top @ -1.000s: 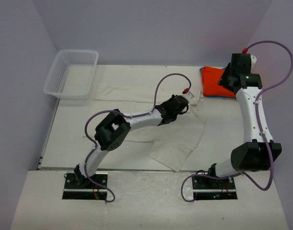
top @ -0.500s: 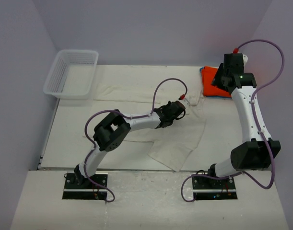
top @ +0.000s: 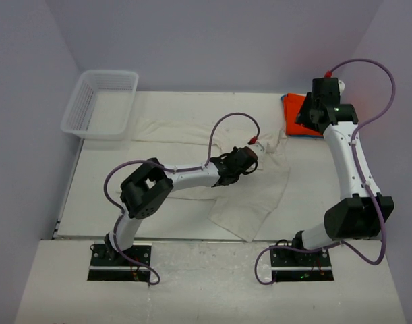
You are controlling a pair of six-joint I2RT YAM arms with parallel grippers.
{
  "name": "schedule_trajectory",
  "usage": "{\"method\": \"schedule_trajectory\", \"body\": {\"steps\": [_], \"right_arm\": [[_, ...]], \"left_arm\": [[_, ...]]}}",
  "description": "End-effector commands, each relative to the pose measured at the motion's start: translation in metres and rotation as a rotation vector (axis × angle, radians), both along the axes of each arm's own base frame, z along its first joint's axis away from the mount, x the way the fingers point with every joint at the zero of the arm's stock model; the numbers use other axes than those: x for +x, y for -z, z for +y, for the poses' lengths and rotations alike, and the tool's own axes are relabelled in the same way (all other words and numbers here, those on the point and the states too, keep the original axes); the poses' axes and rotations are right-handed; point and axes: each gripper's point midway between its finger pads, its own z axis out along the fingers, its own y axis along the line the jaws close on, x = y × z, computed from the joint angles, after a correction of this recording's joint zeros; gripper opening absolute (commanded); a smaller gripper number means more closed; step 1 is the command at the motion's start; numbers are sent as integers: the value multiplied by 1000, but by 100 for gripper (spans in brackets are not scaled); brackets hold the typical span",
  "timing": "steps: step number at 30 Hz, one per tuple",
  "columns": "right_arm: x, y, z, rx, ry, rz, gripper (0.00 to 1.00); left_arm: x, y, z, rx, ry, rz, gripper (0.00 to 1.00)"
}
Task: Fold and stack the t-shirts
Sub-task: Fold the flattened tshirt in 1/3 of the way
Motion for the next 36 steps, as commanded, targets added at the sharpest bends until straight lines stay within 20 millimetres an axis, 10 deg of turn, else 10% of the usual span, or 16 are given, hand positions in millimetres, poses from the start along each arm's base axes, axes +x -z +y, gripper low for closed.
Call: {"method": "schedule_trajectory", "body": {"steps": [1, 8, 15, 23, 28, 36], "right_arm": [[2, 0, 8, 7, -35, -9, 55], [-15, 33, 39, 57, -95, 44, 56], [-22, 72, 63, 155, -160, 96, 66], [35, 83, 65, 177, -168, 154, 59], [65, 115, 70, 196, -175, 252, 21], [94, 149, 54, 190, -167, 341, 43]], "left_arm": [[-4, -23, 3, -77, -33, -15, 0], [-8, -12, 4, -76, -34, 6, 11], [-11, -7, 6, -92, -43, 19, 67], [1, -66, -15, -216, -16, -49, 69], [3, -100, -31, -298, 20, -64, 68], [19, -137, -4, -341, -22, -95, 68]]}}
